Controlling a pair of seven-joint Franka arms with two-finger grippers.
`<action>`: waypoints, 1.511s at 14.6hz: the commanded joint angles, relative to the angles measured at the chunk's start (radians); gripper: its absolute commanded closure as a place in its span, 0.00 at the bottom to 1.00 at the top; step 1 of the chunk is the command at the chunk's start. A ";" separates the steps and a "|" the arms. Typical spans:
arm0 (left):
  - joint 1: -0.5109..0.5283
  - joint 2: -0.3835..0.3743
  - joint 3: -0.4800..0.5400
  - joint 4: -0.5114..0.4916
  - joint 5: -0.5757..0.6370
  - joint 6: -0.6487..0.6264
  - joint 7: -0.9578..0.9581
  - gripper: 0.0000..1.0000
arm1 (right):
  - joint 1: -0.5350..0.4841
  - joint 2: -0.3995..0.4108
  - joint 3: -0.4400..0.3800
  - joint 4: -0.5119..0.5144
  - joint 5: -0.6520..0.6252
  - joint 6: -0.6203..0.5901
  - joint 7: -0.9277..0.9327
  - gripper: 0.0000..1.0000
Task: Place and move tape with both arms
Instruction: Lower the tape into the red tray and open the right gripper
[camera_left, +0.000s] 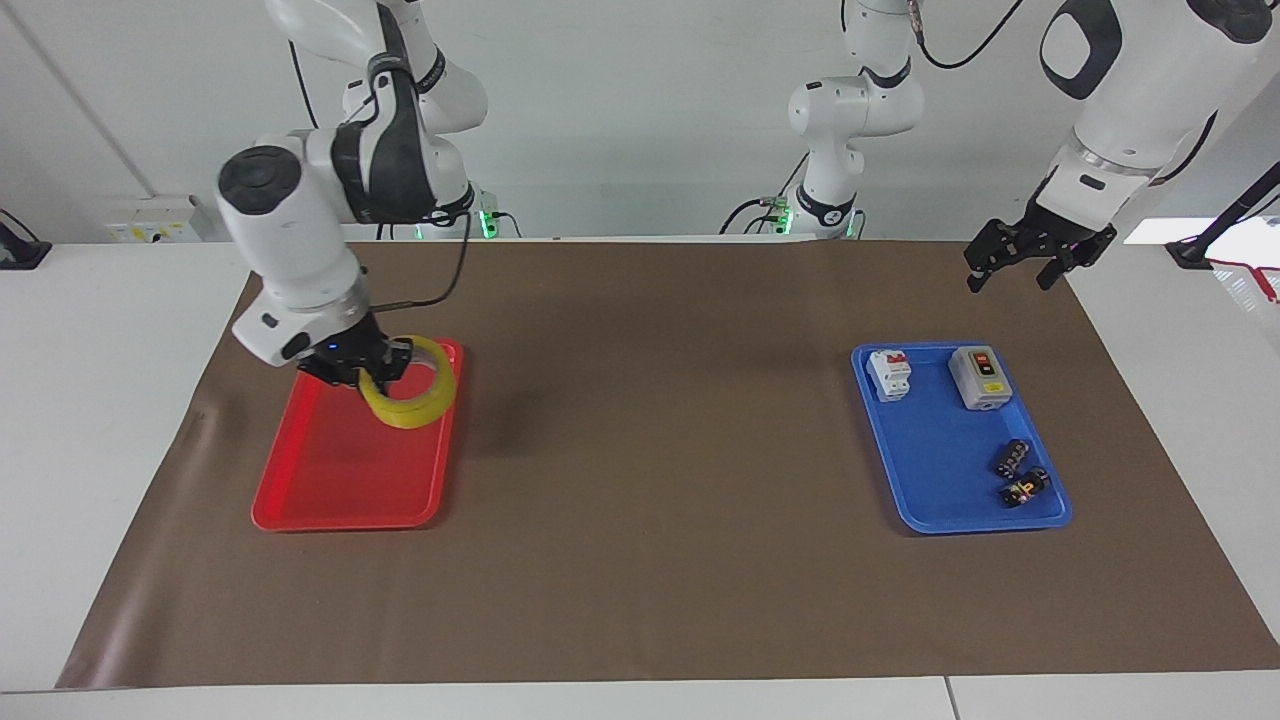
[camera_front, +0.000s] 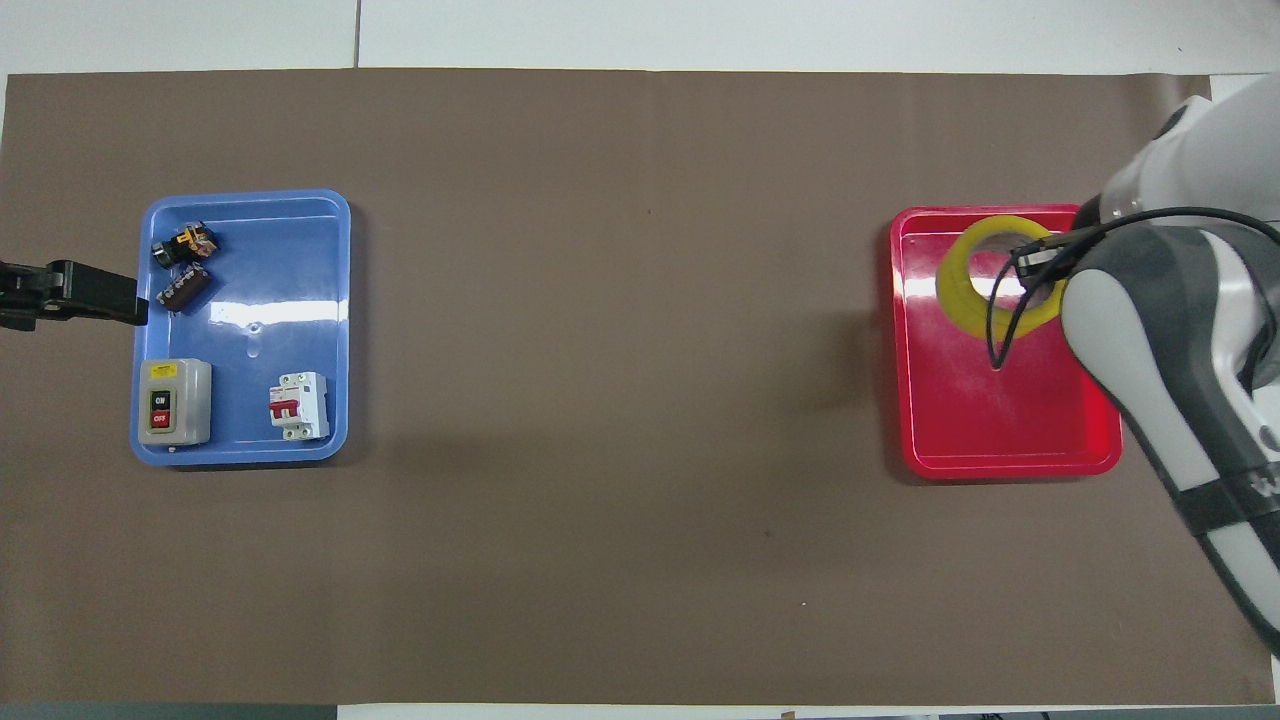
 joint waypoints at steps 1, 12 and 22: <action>0.005 -0.022 -0.002 -0.018 0.023 0.000 0.005 0.00 | -0.081 -0.038 0.018 -0.118 0.005 0.107 -0.114 1.00; 0.005 -0.022 -0.002 -0.018 0.023 0.000 0.005 0.00 | -0.142 -0.008 0.018 -0.413 0.005 0.517 -0.165 1.00; 0.005 -0.022 -0.002 -0.018 0.023 0.000 0.005 0.00 | -0.133 0.037 0.021 -0.420 0.006 0.556 -0.095 0.04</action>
